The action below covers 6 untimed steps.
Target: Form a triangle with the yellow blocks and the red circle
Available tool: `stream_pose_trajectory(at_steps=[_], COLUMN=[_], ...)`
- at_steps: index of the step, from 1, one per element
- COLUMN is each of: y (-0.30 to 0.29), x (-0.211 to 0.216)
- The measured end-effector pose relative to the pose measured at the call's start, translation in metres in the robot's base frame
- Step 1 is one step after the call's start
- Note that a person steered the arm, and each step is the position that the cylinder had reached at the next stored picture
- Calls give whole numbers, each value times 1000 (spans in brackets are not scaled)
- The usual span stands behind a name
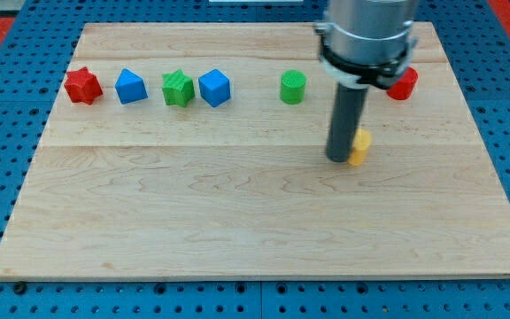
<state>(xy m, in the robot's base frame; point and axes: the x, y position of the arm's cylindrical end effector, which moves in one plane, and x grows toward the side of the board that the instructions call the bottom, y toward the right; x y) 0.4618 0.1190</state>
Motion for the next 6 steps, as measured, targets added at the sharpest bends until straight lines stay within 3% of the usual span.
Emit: stream_pose_trajectory(at_steps=[3,6], y=[52,89], x=[12,-29])
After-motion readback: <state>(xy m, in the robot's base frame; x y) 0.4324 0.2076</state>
